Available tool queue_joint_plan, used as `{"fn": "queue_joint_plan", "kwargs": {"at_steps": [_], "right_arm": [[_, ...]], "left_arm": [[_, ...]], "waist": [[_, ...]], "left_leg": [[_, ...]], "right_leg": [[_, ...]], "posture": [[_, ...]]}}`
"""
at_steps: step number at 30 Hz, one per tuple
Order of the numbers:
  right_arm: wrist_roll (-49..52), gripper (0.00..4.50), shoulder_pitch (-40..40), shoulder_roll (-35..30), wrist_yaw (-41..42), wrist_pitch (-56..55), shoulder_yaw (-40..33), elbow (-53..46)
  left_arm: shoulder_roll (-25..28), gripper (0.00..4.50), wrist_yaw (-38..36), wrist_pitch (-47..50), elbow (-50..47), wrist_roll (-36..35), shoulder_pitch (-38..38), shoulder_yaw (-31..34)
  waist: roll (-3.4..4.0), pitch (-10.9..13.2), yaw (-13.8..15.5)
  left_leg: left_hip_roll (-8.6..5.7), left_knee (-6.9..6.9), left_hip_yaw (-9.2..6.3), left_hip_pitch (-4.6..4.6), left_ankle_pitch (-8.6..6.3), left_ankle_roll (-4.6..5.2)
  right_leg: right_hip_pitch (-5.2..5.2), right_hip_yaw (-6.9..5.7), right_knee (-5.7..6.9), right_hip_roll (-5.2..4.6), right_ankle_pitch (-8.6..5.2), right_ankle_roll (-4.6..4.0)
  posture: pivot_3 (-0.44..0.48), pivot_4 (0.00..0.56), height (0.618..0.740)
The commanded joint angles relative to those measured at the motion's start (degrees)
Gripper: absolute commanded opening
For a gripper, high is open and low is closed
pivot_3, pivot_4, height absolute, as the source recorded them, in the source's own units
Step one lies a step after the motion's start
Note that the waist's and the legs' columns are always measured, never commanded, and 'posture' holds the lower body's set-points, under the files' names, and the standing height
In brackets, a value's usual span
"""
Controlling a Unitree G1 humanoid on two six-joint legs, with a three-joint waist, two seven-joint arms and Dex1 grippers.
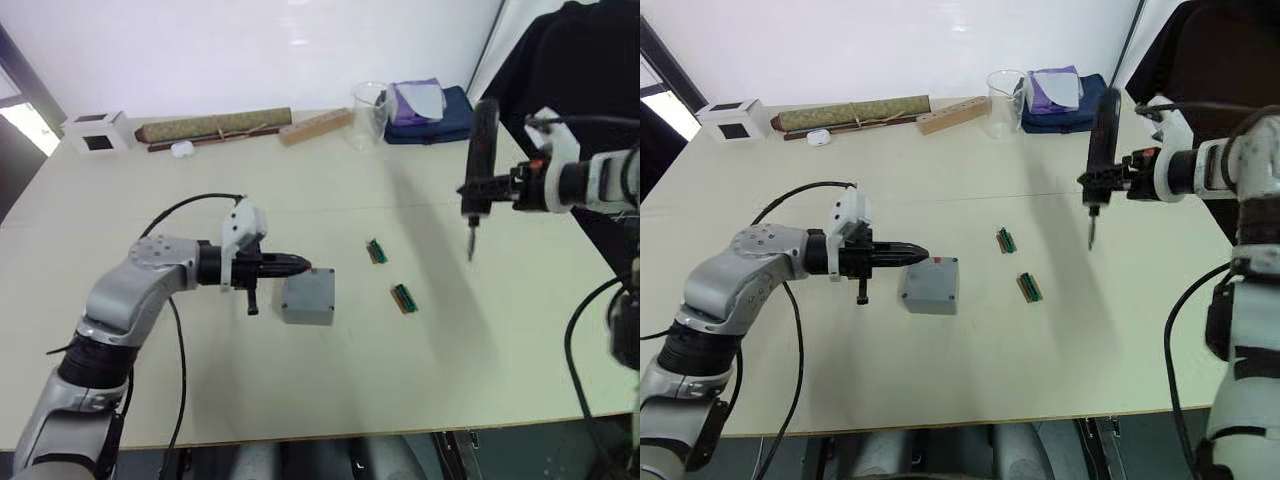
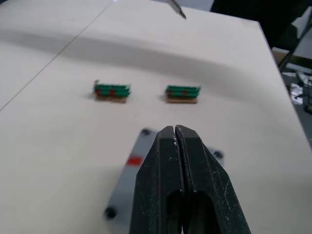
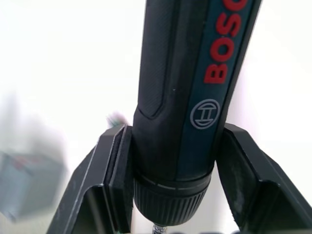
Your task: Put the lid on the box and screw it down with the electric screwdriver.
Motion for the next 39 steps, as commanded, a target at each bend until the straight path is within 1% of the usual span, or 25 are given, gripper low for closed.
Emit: {"fn": "queue_joint_plan", "kwargs": {"at_steps": [1,2,3,4,5,7,9,10,15,22,24,32,39], "right_arm": [[8.4,2.12,7.8,14.4,-9.1,-9.3,-17.1,-26.5],[10.5,2.12,11.5,21.7,-12.2,-13.4,-18.0,-34.8],[11.9,2.12,14.1,26.8,-14.5,-16.3,-18.4,-40.5],[12.0,2.12,16.6,30.2,-15.4,-19.3,-16.6,-44.8],[11.1,2.12,18.3,32.1,-16.2,-21.4,-14.3,-47.2],[6.2,2.12,22.2,33.1,-16.2,-27.5,-7.0,-50.3],[2.7,2.12,25.4,33.7,-16.6,-32.7,-1.3,-51.3],[2.2,2.12,26.3,34.4,-17.2,-34.3,0.1,-51.3],[-2.0,2.12,31.4,33.2,-16.0,-40.9,9.3,-52.4],[-6.8,2.12,35.7,31.3,-14.9,-46.2,16.8,-50.3],[-7.7,2.12,36.3,31.0,-14.9,-47.3,17.8,-49.6],[-11.2,2.12,37.5,30.4,-15.0,-51.0,19.6,-46.4],[-12.5,2.12,38.2,27.4,-13.5,-51.6,19.7,-44.6]], "left_arm": [[0.7,0.00,-0.8,-2.2,2.7,1.8,-1.8,0.5],[0.3,0.00,-0.3,-2.4,4.0,2.9,-2.5,-0.2],[0.0,0.00,0.0,-2.5,4.9,3.6,-3.0,-0.6],[-0.4,0.00,0.2,-2.8,5.5,4.1,-3.3,-0.8],[-0.5,0.00,0.1,-2.5,5.9,4.0,-3.5,-0.7],[-0.8,0.00,-0.4,-1.7,6.1,3.6,-3.6,-0.4],[-0.4,0.00,-0.8,-2.3,5.7,4.6,-3.1,-1.4],[-0.2,0.00,-1.0,-2.5,5.6,5.0,-2.8,-1.7],[-0.4,0.00,-0.6,-3.0,4.1,6.7,-0.5,-3.6],[-0.1,0.00,-0.7,-6.6,4.3,12.3,1.9,-8.2],[-0.4,0.00,-0.7,-7.6,4.5,13.1,2.2,-8.7],[-1.7,0.00,-0.4,-6.6,4.2,12.7,1.2,-8.6],[-1.7,0.00,-0.7,-5.9,3.4,12.7,1.4,-8.5]], "waist": [[0.02,0.0,-0.1],[0.02,0.0,-0.1],[0.02,0.0,-0.1],[0.04,0.0,-0.1],[0.07,0.0,-0.1],[0.06,0.0,-0.1],[0.01,0.0,-0.1],[0.00,0.0,-0.1],[0.00,0.0,-0.3],[-0.01,0.0,-0.3],[-0.04,0.0,-0.2],[-0.05,-0.1,-0.2],[-0.09,-0.1,-0.1]], "left_leg": [[-0.03,0.02,0.03,0.00,0.00,-0.01],[-0.05,0.06,0.05,0.00,0.01,-0.02],[-0.06,0.09,0.02,0.00,0.02,-0.04],[-0.06,0.06,-0.03,0.02,0.03,-0.05],[-0.05,0.04,-0.07,0.02,0.04,-0.07],[-0.07,0.07,-0.06,0.01,0.09,-0.15],[-0.13,0.16,-0.05,0.03,0.10,-0.17],[-0.14,0.17,-0.05,0.05,0.10,-0.17],[-0.11,0.14,-0.06,0.11,0.10,-0.17],[-0.08,0.14,-0.08,0.13,0.10,-0.17],[-0.08,0.14,-0.07,0.16,0.10,-0.17],[-0.08,0.16,-0.08,0.27,0.10,-0.17],[-0.08,0.15,-0.08,0.39,0.10,-0.17]], "right_leg": [[-0.02,0.02,0.04,-0.05,0.00,0.01],[-0.06,0.04,0.12,-0.08,0.01,0.02],[-0.07,0.04,0.22,-0.08,0.01,0.02],[-0.07,0.02,0.25,-0.06,0.01,0.02],[-0.09,-0.01,0.29,-0.05,0.01,0.02],[-0.08,-0.02,0.30,-0.09,0.01,0.03],[0.02,-0.02,0.26,-0.15,0.03,0.05],[0.05,-0.02,0.23,-0.16,0.03,0.06],[0.09,-0.01,0.24,-0.11,0.03,0.05],[0.09,-0.02,0.25,-0.07,0.03,0.05],[0.13,-0.02,0.24,-0.08,0.03,0.05],[0.23,-0.02,0.24,-0.07,0.03,0.05],[0.35,-0.02,0.24,-0.07,0.02,0.05]], "posture": [[0.000,0.150,0.740],[0.000,0.150,0.740],[0.000,0.150,0.740],[0.000,0.150,0.740],[0.000,0.150,0.740],[0.000,0.150,0.740],[0.000,0.150,0.740],[0.000,0.150,0.740],[0.000,0.150,0.740],[0.000,0.150,0.740],[0.000,0.150,0.740],[0.000,0.150,0.740],[0.000,0.150,0.740]]}}
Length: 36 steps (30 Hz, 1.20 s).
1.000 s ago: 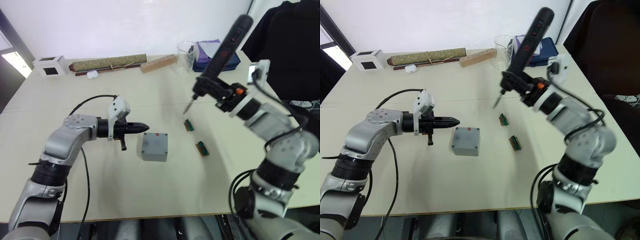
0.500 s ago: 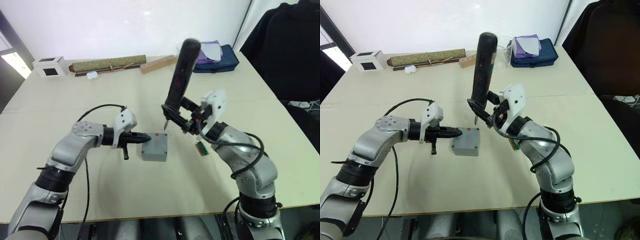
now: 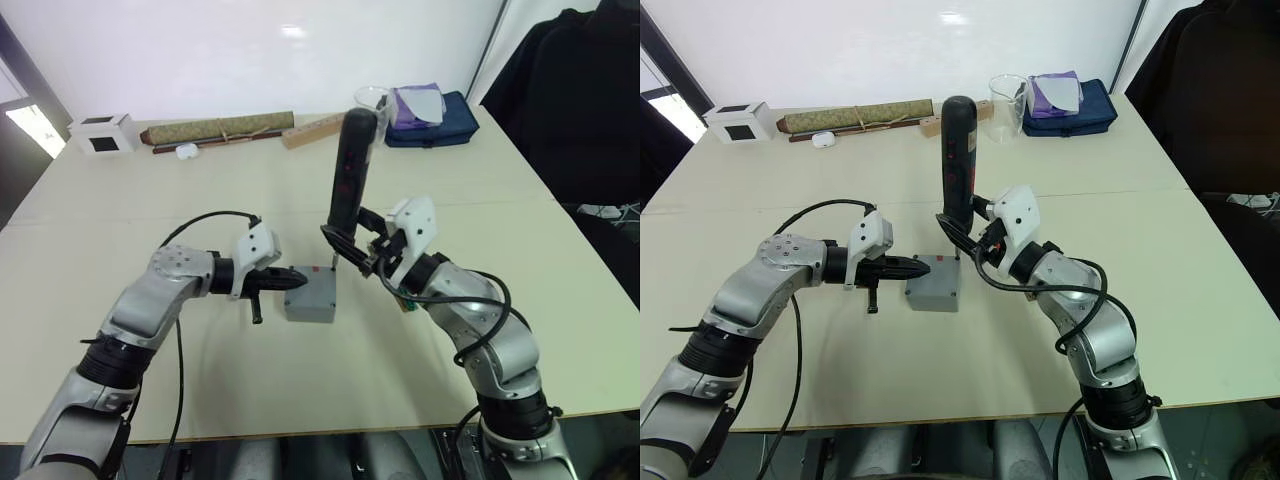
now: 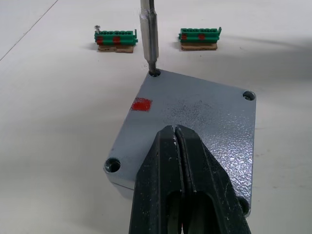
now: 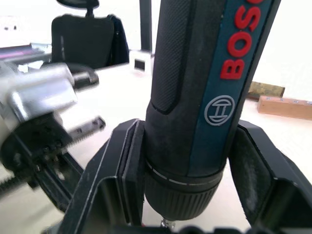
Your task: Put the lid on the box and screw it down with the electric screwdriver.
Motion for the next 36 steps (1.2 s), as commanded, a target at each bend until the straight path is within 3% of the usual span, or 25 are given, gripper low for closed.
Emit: {"fn": "queue_joint_plan", "kwargs": {"at_steps": [1,10,25,36], "right_arm": [[-0.2,2.12,0.3,-1.1,0.5,-0.3,-0.6,-0.5],[-2.1,2.12,0.9,-1.9,-0.6,2.9,2.3,1.8],[-4.5,2.12,1.8,-2.5,-2.2,5.3,6.5,5.1],[-4.6,2.12,2.5,-2.1,-2.5,5.5,6.7,4.8]], "left_arm": [[0.0,0.00,-0.4,0.8,-0.3,1.0,0.2,-1.4],[-1.3,0.00,-0.5,0.3,0.8,1.8,-0.3,-1.9],[-2.4,0.00,0.1,0.7,-0.4,2.0,1.4,-2.5],[-2.0,0.00,-0.2,0.4,-0.1,2.2,1.8,-2.4]], "waist": [[-0.01,0.0,0.0],[-0.10,-0.1,0.1],[-0.51,-0.5,0.0],[-0.57,-0.8,0.1]], "left_leg": [[0.00,-0.01,0.00,0.03,0.00,0.00],[0.00,-0.04,0.01,0.30,0.00,0.00],[0.01,-0.34,0.01,1.55,-0.06,0.07],[0.01,-0.39,-0.02,1.61,-0.09,0.12]], "right_leg": [[0.02,0.00,0.00,0.00,0.00,0.00],[0.29,0.01,-0.01,0.00,-0.01,0.00],[1.51,0.01,-0.23,-0.02,-0.37,-0.18],[1.60,0.00,-0.34,-0.02,-0.46,-0.19]], "posture": [[0.000,0.150,0.740],[0.000,0.150,0.740],[0.000,0.150,0.740],[0.000,0.150,0.740]]}}
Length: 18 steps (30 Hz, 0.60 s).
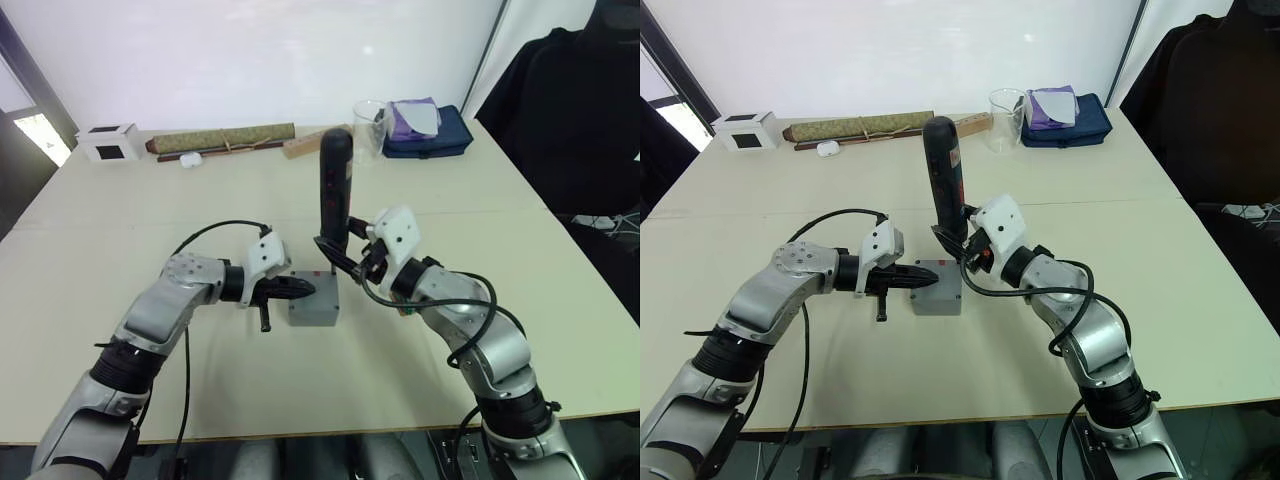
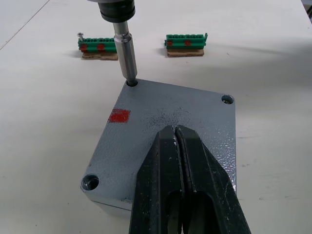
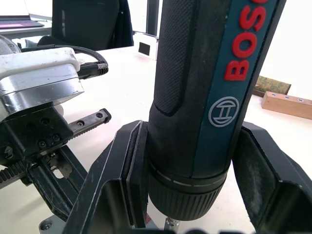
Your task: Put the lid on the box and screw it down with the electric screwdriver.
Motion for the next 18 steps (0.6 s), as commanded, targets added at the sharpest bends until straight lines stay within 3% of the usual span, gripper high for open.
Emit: {"fn": "queue_joint_plan", "kwargs": {"at_steps": [1,18], "right_arm": [[-1.5,2.12,2.6,-0.7,-0.1,3.1,1.5,3.4],[0.1,2.12,-0.5,-1.0,0.4,4.1,-0.7,1.1]], "left_arm": [[0.5,0.00,-0.2,0.4,-0.3,0.6,0.9,-0.7],[-0.3,0.00,-0.2,-0.9,0.1,2.0,0.5,-1.9]], "waist": [[0.00,0.0,0.0],[0.04,-0.2,0.0]], "left_leg": [[0.00,0.00,0.00,0.00,0.00,0.00],[0.02,-0.13,-0.02,-0.02,0.00,0.00]], "right_leg": [[0.00,0.00,0.00,0.00,0.00,0.00],[0.07,-0.02,-0.34,-0.02,-0.04,0.00]], "posture": [[0.000,0.150,0.740],[0.000,0.150,0.740]]}}
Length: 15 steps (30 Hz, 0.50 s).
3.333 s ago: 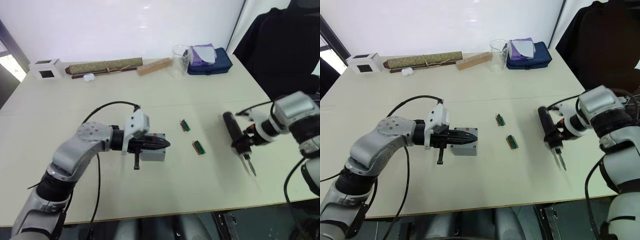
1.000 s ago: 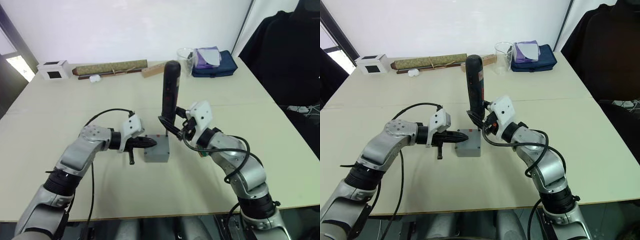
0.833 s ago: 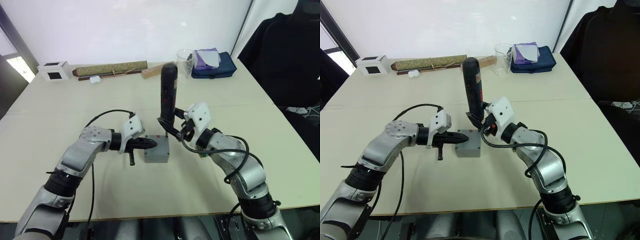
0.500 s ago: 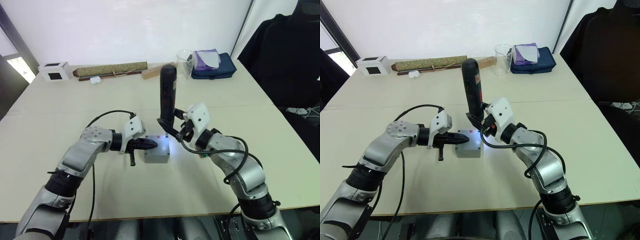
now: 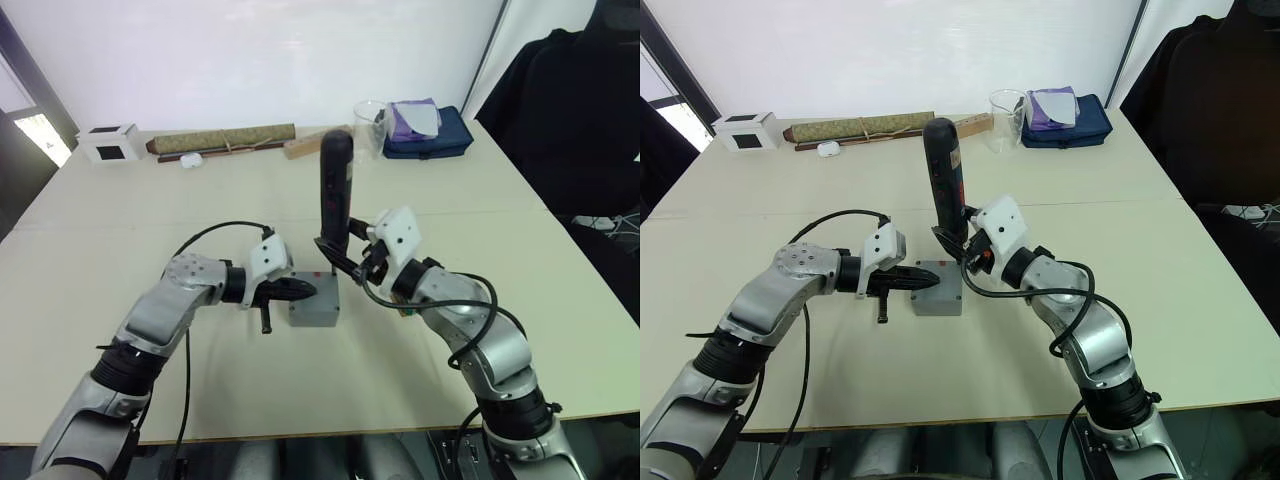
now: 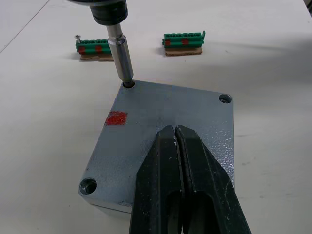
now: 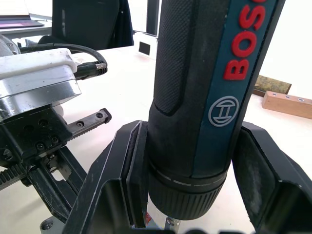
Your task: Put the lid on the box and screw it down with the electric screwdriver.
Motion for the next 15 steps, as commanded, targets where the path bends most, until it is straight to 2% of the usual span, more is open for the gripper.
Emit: {"fn": "queue_joint_plan", "kwargs": {"at_steps": [1,6,10,12,15], "right_arm": [[0.7,2.12,-0.9,-0.5,0.1,4.4,-0.8,0.7],[4.6,2.12,-7.7,-2.0,0.5,10.6,-4.7,-4.9],[11.9,2.12,-16.1,-4.2,0.4,18.3,-12.5,-8.1],[17.9,2.12,-21.9,-4.4,-0.9,22.4,-19.4,-7.2],[26.2,2.12,-30.1,-5.0,-5.9,31.1,-31.5,-3.1]], "left_arm": [[-0.3,0.00,-0.2,0.2,1.0,0.9,0.1,-1.3],[-0.9,0.00,-0.1,-0.2,2.8,0.9,-0.3,-0.8],[-1.4,0.00,0.1,1.4,3.0,-0.9,-0.8,1.1],[-2.6,0.00,1.3,3.8,4.1,-3.8,-1.5,4.0],[-4.5,0.00,2.5,7.4,5.0,-9.1,-2.8,9.5]], "waist": [[0.00,0.0,0.0],[0.08,0.1,0.2],[0.23,0.2,0.2],[0.24,0.2,0.3],[0.36,0.5,0.2]], "left_leg": [[0.00,0.00,0.00,0.00,0.00,0.00],[0.01,-0.01,-0.01,-0.07,0.00,0.00],[-0.02,0.00,0.01,-0.55,0.00,0.00],[-0.02,0.13,-0.05,-0.98,0.01,0.00],[-0.02,0.11,-0.05,-1.02,0.01,0.00]], "right_leg": [[0.00,0.00,-0.01,0.00,-0.09,0.14],[-0.04,-0.01,-0.06,-0.02,-0.07,0.11],[-0.47,0.00,-0.09,-0.08,0.05,-0.05],[-0.85,-0.04,-0.03,-0.04,0.20,0.14],[-0.89,-0.06,-0.03,-0.05,0.22,0.18]], "posture": [[0.000,0.150,0.740],[0.000,0.150,0.740],[0.000,0.150,0.740],[0.000,0.150,0.740],[0.000,0.150,0.740]]}}
